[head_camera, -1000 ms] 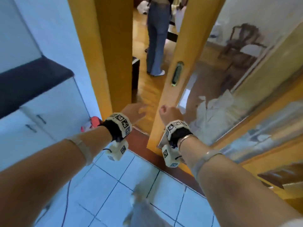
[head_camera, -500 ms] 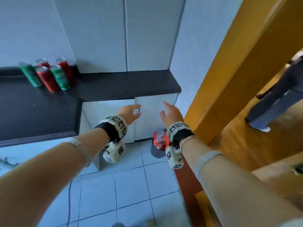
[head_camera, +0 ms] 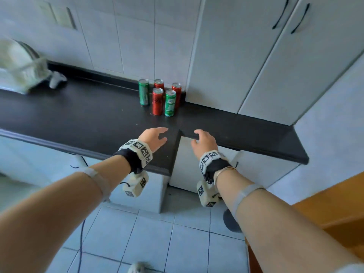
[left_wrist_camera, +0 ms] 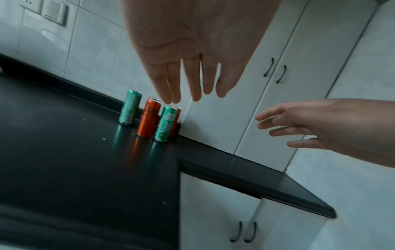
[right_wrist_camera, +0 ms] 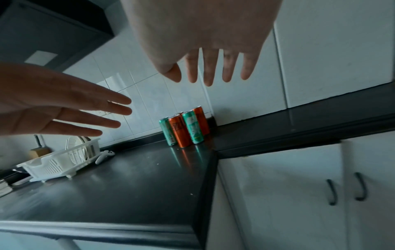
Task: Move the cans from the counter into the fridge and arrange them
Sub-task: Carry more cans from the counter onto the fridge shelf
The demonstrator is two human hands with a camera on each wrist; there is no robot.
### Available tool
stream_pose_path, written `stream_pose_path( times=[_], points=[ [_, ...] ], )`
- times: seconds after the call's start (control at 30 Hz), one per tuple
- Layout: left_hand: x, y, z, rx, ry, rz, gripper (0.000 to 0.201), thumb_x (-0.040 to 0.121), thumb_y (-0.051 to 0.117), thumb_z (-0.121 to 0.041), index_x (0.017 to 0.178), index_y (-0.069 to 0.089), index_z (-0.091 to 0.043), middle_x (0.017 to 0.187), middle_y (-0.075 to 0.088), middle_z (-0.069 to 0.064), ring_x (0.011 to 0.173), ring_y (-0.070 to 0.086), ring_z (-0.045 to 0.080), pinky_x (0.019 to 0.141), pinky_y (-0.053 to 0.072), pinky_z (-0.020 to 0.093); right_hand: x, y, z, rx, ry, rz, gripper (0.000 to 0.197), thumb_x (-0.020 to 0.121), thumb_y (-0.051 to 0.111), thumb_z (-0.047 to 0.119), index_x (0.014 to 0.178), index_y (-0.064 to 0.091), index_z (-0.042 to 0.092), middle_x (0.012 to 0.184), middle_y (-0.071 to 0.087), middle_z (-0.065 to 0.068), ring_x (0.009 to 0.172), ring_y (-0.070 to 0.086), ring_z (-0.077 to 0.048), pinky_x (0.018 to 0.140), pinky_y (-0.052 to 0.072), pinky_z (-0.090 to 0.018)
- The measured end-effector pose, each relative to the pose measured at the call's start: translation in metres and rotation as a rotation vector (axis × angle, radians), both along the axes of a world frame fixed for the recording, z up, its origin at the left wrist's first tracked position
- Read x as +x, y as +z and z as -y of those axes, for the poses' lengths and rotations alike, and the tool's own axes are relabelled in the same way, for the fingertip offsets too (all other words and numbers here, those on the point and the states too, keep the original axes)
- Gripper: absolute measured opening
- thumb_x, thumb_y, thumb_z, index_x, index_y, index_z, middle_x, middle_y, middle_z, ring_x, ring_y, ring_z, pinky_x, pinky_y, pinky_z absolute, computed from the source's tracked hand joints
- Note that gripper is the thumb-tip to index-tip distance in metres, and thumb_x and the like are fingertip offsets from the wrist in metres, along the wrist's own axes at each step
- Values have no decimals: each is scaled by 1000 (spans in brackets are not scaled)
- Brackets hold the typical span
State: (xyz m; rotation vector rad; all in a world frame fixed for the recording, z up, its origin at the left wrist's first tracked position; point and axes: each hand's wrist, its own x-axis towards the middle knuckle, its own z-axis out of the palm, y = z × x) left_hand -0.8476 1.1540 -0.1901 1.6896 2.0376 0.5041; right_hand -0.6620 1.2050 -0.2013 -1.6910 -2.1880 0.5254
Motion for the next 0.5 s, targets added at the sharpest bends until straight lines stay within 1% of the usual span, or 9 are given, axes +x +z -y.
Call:
stream_pose_path(
  times=[0.13,0.27,0.33,0.4,0.5],
  points=[
    [-65,1,-23,17,21,-21,45,93,52,-23,137,46,-20,130,59,8,111,60,27,98,44,31,-65,-2,-23,-13,4,0,40,92,48,21,131,48,14,131,53,-12,121,48,-31,98,39,-37],
    [-104,-3,-49,4,44,-22,45,93,51,-23,138,45,-20,132,58,7,110,60,26,97,44,32,-105,-5,-53,-45,-5,19,41,92,49,23,132,47,16,132,52,-11,120,48,-32,97,41,-39],
    [-118,-9,-66,6,50,-13,45,93,50,-23,138,45,-20,133,57,6,115,58,26,99,43,31,-119,-7,-73,-56,-23,33,42,92,49,24,133,46,18,132,51,-9,121,47,-31,96,41,-40],
    [-129,-16,-85,5,63,-2,45,93,50,-22,138,45,-19,136,55,7,122,53,25,102,40,31,-131,-12,-95,-82,-43,47,43,92,48,25,134,44,19,134,50,-8,122,46,-30,96,42,-40],
    [-141,-25,-116,3,77,17,46,93,50,-20,139,44,-18,136,54,7,126,51,24,103,39,31,-145,-20,-133,-101,-59,56,45,91,50,25,134,43,18,135,49,-7,123,46,-30,96,42,-40]
  ],
)
